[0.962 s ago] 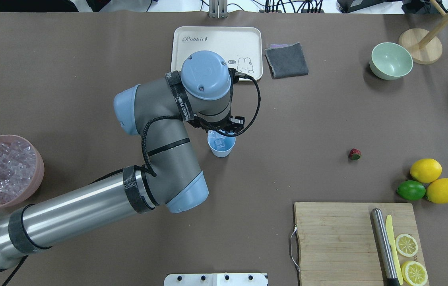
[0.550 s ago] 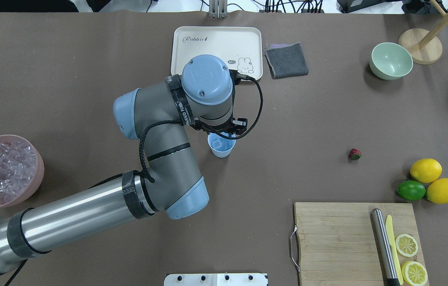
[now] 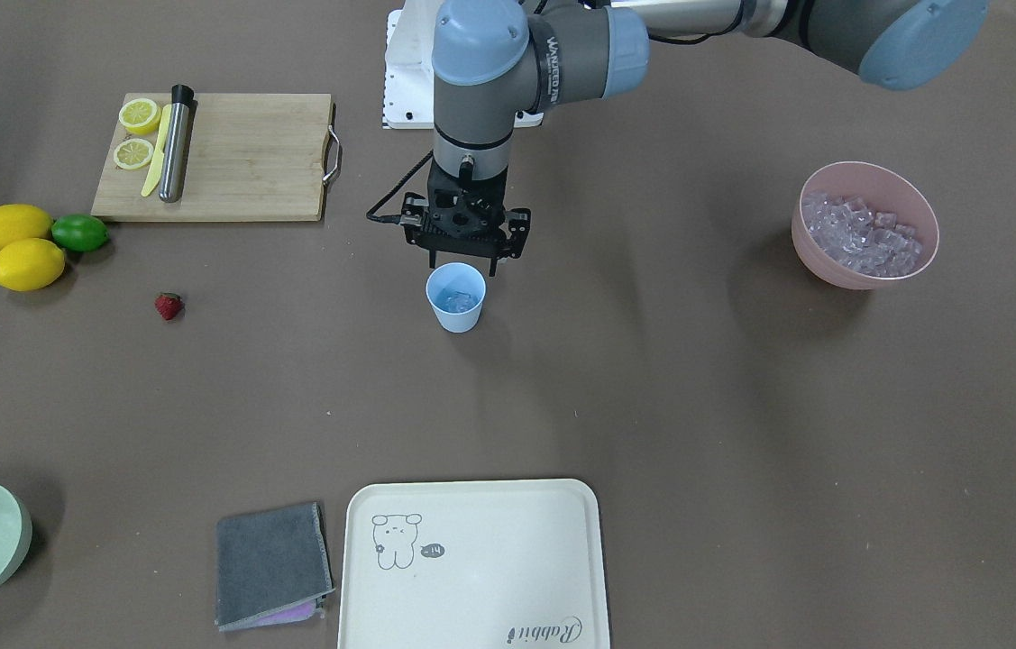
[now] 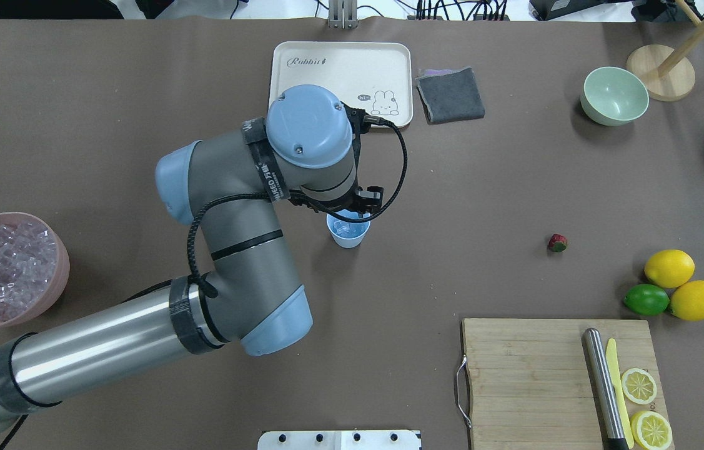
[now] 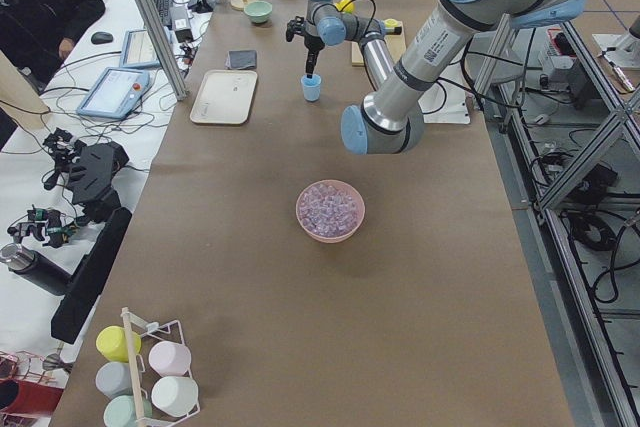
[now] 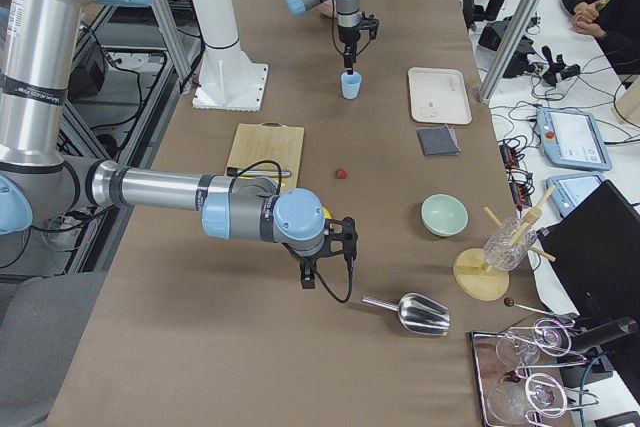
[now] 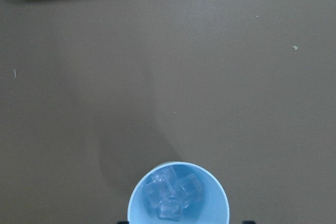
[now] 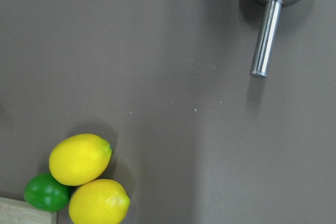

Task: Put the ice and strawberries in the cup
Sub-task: 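Raise the left gripper away from the cup while the right gripper moves toward the strawberry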

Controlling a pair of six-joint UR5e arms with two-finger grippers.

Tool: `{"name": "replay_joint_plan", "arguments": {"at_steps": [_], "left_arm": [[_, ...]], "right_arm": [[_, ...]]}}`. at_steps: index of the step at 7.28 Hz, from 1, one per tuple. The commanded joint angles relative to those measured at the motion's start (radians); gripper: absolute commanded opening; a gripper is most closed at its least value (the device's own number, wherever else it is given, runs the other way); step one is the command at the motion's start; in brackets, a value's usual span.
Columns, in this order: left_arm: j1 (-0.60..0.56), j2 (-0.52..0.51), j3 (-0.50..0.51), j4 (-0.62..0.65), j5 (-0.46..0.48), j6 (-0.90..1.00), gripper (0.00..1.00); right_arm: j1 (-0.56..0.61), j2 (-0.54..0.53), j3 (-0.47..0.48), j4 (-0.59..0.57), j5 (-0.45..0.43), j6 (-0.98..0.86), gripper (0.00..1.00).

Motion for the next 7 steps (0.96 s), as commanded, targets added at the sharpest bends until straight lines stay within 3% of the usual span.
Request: {"name": "replay_joint_plan", "arguments": {"at_steps": [1, 2, 4, 6, 7], "left_arm": [[-0.092, 0.118, -0.106, 0.017, -0.086, 0.083, 0.79], [-0.172, 0.193, -0.138, 0.016, -0.155, 0.179, 0.86], [-0.255, 0.313, -0.196, 0.013, -0.173, 0.296, 0.87], [-0.322, 0.367, -0.215, 0.011, -0.247, 0.338, 0.87], [-0.335, 0.399, -0.247, 0.013, -0.252, 0.338, 0.88]], "right_arm": [[-0.13, 0.189, 0.016, 0.003, -0.017, 0.321, 1.0], [-0.231, 0.291, 0.031, 0.003, -0.066, 0.521, 1.0], [-0.523, 0.459, 0.052, 0.005, -0.27, 0.904, 1.0], [-0.68, 0.453, -0.004, 0.101, -0.34, 0.948, 1.0], [-0.717, 0.45, -0.076, 0.165, -0.36, 0.948, 0.99]]}}
